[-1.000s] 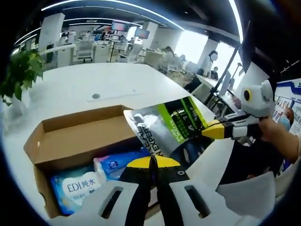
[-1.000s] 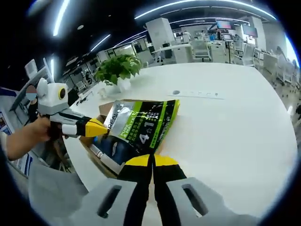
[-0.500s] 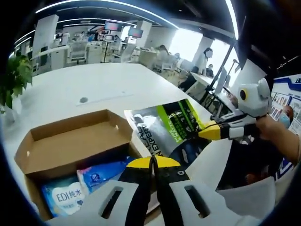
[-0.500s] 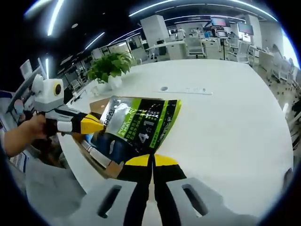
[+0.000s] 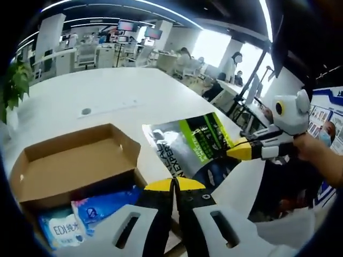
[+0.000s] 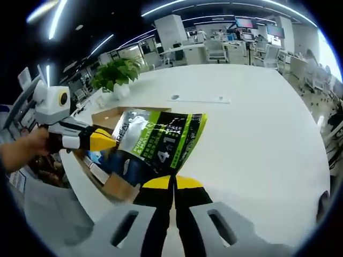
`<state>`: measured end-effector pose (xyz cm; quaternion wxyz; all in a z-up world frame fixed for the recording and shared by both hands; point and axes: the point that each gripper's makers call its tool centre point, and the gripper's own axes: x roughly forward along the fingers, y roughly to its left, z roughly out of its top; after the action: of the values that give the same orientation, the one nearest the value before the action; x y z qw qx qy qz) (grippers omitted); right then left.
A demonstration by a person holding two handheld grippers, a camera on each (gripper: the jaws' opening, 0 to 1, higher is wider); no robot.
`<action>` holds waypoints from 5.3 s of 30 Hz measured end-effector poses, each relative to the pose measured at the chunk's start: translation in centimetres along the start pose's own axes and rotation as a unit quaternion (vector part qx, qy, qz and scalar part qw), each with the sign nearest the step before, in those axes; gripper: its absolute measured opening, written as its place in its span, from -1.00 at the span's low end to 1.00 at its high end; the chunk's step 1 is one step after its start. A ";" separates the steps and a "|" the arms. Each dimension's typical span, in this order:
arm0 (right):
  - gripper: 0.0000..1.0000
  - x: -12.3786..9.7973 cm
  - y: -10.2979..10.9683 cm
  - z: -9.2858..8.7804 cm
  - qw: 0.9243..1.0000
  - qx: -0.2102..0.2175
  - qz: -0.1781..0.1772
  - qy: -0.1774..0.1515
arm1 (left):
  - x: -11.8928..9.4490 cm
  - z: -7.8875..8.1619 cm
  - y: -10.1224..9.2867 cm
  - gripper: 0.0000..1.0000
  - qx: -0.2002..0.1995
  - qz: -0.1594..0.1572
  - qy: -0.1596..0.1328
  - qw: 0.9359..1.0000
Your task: Operate the shoe box by opening the lid, removing the specified soft item, and placing it in the target area until the item is outside and the box remains undamaged.
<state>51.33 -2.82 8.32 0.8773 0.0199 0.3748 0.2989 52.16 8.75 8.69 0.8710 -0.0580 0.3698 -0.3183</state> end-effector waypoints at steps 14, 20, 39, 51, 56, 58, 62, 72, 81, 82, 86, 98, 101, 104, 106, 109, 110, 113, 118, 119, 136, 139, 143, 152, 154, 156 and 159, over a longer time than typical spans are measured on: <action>-1.00 2.3 -2.7 -1.3 0.999 -0.029 -0.012 0.034 | 3.9 -1.6 0.7 -1.00 0.054 0.018 0.066 0.996; -1.00 3.1 -4.2 -1.7 0.997 -0.049 -0.018 0.054 | 5.6 -2.3 0.7 -1.00 0.088 0.025 0.097 0.991; -1.00 6.4 -7.7 -4.4 0.994 -0.060 -0.023 0.090 | 9.7 -3.9 1.2 -1.00 0.269 0.058 0.202 0.940; -1.00 8.1 -7.7 -5.7 0.995 -0.058 -0.016 0.082 | 10.8 -6.7 2.2 -1.00 0.376 0.080 0.259 0.886; -1.00 8.6 -7.5 -5.8 0.996 -0.053 -0.015 0.077 | 11.0 -7.6 2.6 -0.99 0.401 0.080 0.277 0.870; -1.00 8.6 -7.5 -5.8 0.996 -0.051 -0.016 0.075 | 11.1 -7.7 2.8 -0.99 0.401 0.082 0.280 0.869; -1.00 8.6 -7.9 -5.9 0.996 -0.042 -0.023 0.073 | 11.3 -7.2 2.9 -0.98 0.403 0.084 0.274 0.869; -1.00 9.0 -8.6 -6.3 0.995 -0.045 -0.040 0.076 | 10.4 -5.8 2.9 -0.97 0.380 0.087 0.254 0.885; -0.94 9.1 -8.7 -6.8 0.993 -0.065 -0.046 0.087 | 9.1 -3.5 1.3 -0.81 0.348 0.083 0.198 0.913; -0.92 9.1 -8.9 -6.8 0.992 -0.079 -0.050 0.085 | 9.1 -3.1 1.0 -0.81 0.338 0.080 0.184 0.919; -0.84 9.0 -9.2 -6.9 0.991 -0.088 -0.063 0.081 | 8.2 -2.3 0.3 -0.77 0.318 0.076 0.166 0.930; -0.61 6.5 -9.9 -5.9 0.987 -0.121 -0.085 0.066 | 5.4 0.3 -1.4 -0.69 0.257 0.054 0.100 0.960; -0.56 5.9 -9.6 -5.6 0.986 -0.129 -0.082 0.059 | 4.4 0.7 -1.0 -0.69 0.248 0.061 0.088 0.963; -0.52 5.0 -8.6 -4.6 0.986 -0.141 -0.078 0.049 | 3.0 1.0 -0.7 -0.70 0.240 0.064 0.076 0.966; -0.51 4.4 -7.6 -3.8 0.985 -0.152 -0.070 0.039 | 2.4 1.1 -0.6 -0.69 0.231 0.061 0.070 0.969; -0.48 3.8 -6.3 -2.8 0.983 -0.168 -0.060 0.031 | 0.9 1.1 0.0 -0.67 0.226 0.062 0.064 0.970; -0.48 3.5 -5.7 -2.3 0.982 -0.176 -0.057 0.026 | 0.5 1.2 0.1 -0.66 0.227 0.062 0.062 0.970; -0.48 3.2 -4.8 -1.3 0.977 -0.206 -0.055 0.016 | -0.8 1.0 0.4 -0.62 0.218 0.048 0.054 0.973; -0.50 3.3 -3.2 -0.1 0.976 -0.216 -0.040 0.004 | -2.1 0.4 1.9 -0.66 0.229 0.050 0.053 0.971; -0.49 3.4 -2.7 0.1 0.974 -0.225 -0.036 0.004 | -2.4 0.2 2.1 -0.66 0.229 0.048 0.054 0.971; -0.52 5.0 3.8 2.5 0.957 -0.289 0.034 -0.013 | -4.3 -3.7 5.7 -0.64 0.225 0.036 0.101 0.968; -0.51 5.6 4.9 3.0 0.953 -0.298 0.045 -0.014 | -4.3 -4.0 5.9 -0.64 0.215 0.027 0.097 0.971; -0.52 6.3 6.4 3.3 0.949 -0.309 0.061 -0.017 | -4.3 -4.8 6.0 -0.66 0.220 0.015 0.102 0.970; -0.53 8.1 9.4 3.3 0.939 -0.331 0.093 -0.011 | -3.9 -5.8 6.4 -0.65 0.228 -0.008 0.115 0.967; -0.54 8.5 10.1 3.2 0.933 -0.346 0.100 -0.010 | -3.6 -5.9 6.5 -0.64 0.231 -0.013 0.116 0.966; -0.54 9.0 10.8 3.0 0.929 -0.354 0.107 -0.007 | -3.2 -6.0 6.3 -0.63 0.230 -0.019 0.119 0.966; -0.55 9.5 11.2 2.3 0.925 -0.363 0.112 0.004 | -2.9 -6.4 6.4 -0.64 0.241 -0.021 0.130 0.962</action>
<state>52.32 11.95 6.74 0.7837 -0.2592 0.2395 0.5111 49.58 16.38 3.69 0.7968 0.1876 0.3908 -0.4210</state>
